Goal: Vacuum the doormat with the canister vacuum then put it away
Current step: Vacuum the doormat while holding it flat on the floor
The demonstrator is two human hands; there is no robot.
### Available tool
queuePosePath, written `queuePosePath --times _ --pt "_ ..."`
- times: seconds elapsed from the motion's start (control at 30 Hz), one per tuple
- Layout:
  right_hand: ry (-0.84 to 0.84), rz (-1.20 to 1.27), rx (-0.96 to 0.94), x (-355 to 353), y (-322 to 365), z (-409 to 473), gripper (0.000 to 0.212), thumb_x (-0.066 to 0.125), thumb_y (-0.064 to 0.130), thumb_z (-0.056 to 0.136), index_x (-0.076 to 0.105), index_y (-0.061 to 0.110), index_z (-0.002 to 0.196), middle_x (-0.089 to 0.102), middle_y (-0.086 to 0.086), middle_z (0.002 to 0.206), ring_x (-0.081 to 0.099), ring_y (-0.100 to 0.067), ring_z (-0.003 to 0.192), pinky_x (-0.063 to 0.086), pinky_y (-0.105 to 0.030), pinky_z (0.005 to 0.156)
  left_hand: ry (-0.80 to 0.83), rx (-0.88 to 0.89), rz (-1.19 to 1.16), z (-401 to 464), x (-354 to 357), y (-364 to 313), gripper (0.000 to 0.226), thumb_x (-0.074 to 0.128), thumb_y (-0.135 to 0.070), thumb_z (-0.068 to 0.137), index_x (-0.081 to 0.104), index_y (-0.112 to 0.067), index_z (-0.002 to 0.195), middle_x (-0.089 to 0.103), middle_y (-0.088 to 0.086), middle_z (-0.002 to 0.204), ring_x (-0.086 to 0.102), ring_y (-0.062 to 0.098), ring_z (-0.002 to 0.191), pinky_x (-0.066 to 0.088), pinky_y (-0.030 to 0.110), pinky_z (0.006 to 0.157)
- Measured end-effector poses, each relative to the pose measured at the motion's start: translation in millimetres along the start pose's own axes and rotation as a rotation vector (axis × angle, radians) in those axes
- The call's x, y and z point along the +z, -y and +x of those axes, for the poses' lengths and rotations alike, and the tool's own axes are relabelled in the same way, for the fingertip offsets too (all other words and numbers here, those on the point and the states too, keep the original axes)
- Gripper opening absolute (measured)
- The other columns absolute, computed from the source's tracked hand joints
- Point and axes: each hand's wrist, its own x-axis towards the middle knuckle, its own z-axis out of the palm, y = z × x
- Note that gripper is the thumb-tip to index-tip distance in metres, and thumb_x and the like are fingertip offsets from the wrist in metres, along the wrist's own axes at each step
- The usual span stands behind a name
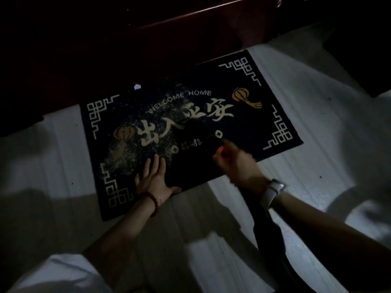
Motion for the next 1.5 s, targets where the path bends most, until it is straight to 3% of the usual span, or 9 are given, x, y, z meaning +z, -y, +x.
queuePosePath --times 0.17,0.33,0.47,0.6,0.83,1.0,1.1,1.3,1.5 --pt "-0.043 -0.002 -0.041 -26.3 -3.9 3.3 0.043 0.049 0.04 0.092 0.043 0.024 0.132 0.065 -0.008 0.095 0.063 -0.024 0.065 0.054 -0.037 0.063 -0.002 0.005 0.01 -0.3 -0.2 0.4 0.101 0.059 -0.06 0.078 -0.005 -0.025 0.149 -0.019 -0.007 0.156 -0.014 0.017 0.144 0.007 0.048 0.115" --pt "-0.286 -0.023 0.166 -59.5 -26.5 42.0 0.051 0.048 0.041 0.092 0.039 0.019 0.137 0.059 -0.015 0.123 0.055 -0.034 0.112 0.043 -0.034 0.086 0.005 -0.003 0.027 -0.5 -0.4 0.1 0.103 0.059 -0.062 0.076 -0.004 -0.024 0.149 -0.018 -0.007 0.156 -0.014 0.017 0.144 0.008 0.047 0.115" --pt "-0.047 0.035 -0.019 -2.0 3.6 17.6 0.051 0.05 0.041 0.091 0.036 0.026 0.138 0.065 -0.013 0.106 0.066 -0.034 0.084 0.055 -0.041 0.074 0.0 0.0 0.013 0.5 0.3 0.9 0.103 0.06 -0.061 0.076 -0.004 -0.025 0.149 -0.019 -0.008 0.156 -0.014 0.016 0.144 0.008 0.047 0.115" --pt "-0.028 0.013 -0.038 -13.7 -3.5 17.1 0.05 0.049 0.044 0.091 0.039 0.026 0.136 0.063 -0.006 0.097 0.064 -0.021 0.061 0.051 -0.027 0.05 -0.009 0.012 0.025 0.3 2.2 2.9 0.102 0.058 -0.062 0.077 -0.005 -0.025 0.149 -0.02 -0.008 0.155 -0.015 0.016 0.144 0.008 0.047 0.115" --pt "-0.265 0.007 0.112 -50.7 -21.2 55.3 0.052 0.049 0.041 0.092 0.038 0.018 0.138 0.058 -0.016 0.124 0.056 -0.033 0.11 0.041 -0.03 0.082 0.004 0.02 0.041 1.1 0.5 2.9 0.102 0.057 -0.064 0.077 -0.004 -0.024 0.149 -0.019 -0.006 0.156 -0.014 0.018 0.144 0.01 0.048 0.114" --pt "0.044 -0.039 -0.059 1.3 14.3 17.6 0.05 0.049 0.044 0.091 0.036 0.028 0.137 0.065 -0.011 0.105 0.066 -0.03 0.081 0.056 -0.04 0.073 -0.019 0.003 0.036 1.4 1.4 1.6 0.101 0.058 -0.062 0.077 -0.002 -0.025 0.149 -0.017 -0.008 0.156 -0.014 0.017 0.144 0.01 0.048 0.115" --pt "0.031 -0.022 -0.029 -18.4 5.2 14.9 0.048 0.048 0.046 0.091 0.038 0.029 0.135 0.064 -0.008 0.101 0.065 -0.021 0.062 0.057 -0.032 0.058 -0.007 -0.002 0.034 1.5 0.6 -0.4 0.101 0.059 -0.06 0.078 -0.003 -0.025 0.149 -0.018 -0.008 0.156 -0.014 0.017 0.144 0.009 0.048 0.115" --pt "-0.266 -0.063 0.164 -59.3 -31.7 51.9 0.054 0.047 0.045 0.092 0.037 0.02 0.138 0.057 -0.015 0.127 0.055 -0.033 0.113 0.042 -0.032 0.084 0.02 -0.004 0.042 0.5 -2.1 -1.3 0.103 0.058 -0.061 0.077 -0.005 -0.022 0.149 -0.019 -0.006 0.156 -0.014 0.019 0.144 0.011 0.049 0.115" --pt "-0.087 -0.054 -0.024 -6.5 -15.1 -1.9 0.054 0.048 0.04 0.092 0.03 0.025 0.141 0.067 -0.009 0.103 0.062 -0.024 0.076 0.051 -0.032 0.07 0.016 -0.007 0.025 -0.2 -1.5 -2.5 0.102 0.059 -0.059 0.078 -0.005 -0.024 0.149 -0.019 -0.006 0.156 -0.015 0.018 0.144 0.009 0.048 0.116"
